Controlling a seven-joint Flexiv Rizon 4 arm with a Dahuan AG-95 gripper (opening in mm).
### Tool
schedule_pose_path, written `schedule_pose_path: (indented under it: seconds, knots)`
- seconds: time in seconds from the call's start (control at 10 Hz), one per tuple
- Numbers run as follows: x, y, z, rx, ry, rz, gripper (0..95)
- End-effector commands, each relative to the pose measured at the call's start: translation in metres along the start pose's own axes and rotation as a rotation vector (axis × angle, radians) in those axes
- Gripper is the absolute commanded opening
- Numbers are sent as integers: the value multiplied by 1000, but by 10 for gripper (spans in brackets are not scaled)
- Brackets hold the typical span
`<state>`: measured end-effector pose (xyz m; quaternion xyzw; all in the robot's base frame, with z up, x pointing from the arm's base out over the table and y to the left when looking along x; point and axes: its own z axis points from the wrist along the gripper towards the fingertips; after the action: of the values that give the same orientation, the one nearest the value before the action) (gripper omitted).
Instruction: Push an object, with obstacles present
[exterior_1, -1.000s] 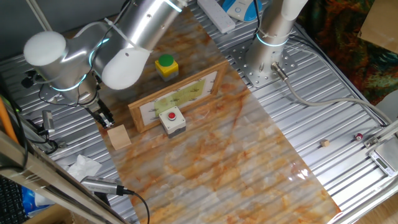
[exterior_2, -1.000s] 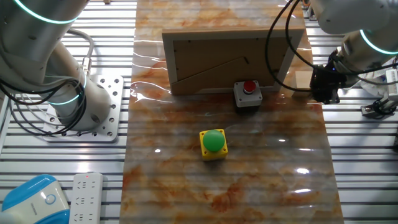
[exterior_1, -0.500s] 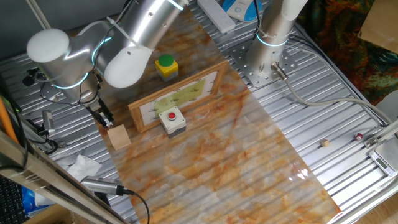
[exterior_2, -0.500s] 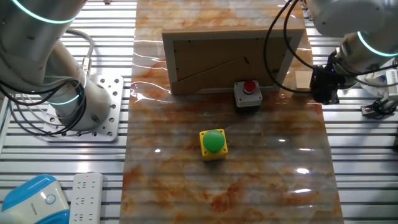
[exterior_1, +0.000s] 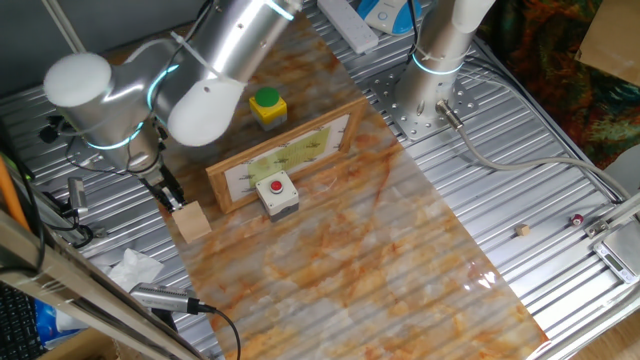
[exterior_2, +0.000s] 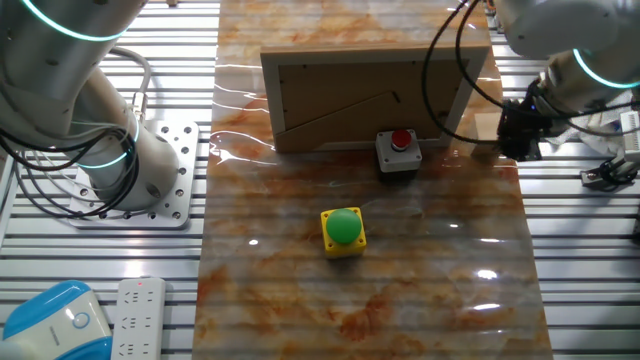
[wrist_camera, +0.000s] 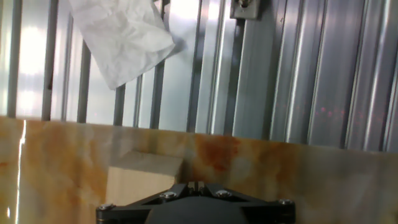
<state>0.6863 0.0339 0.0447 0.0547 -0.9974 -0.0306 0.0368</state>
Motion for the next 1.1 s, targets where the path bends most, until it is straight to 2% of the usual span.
schedule_pose_path:
  seconds: [0.1,0.4,1.1]
  knots:
    - [3,4,2,-3,-1,5,0]
    - [4,17,6,3,-3,26,0]
    - [2,45,5,12,-3,64,0]
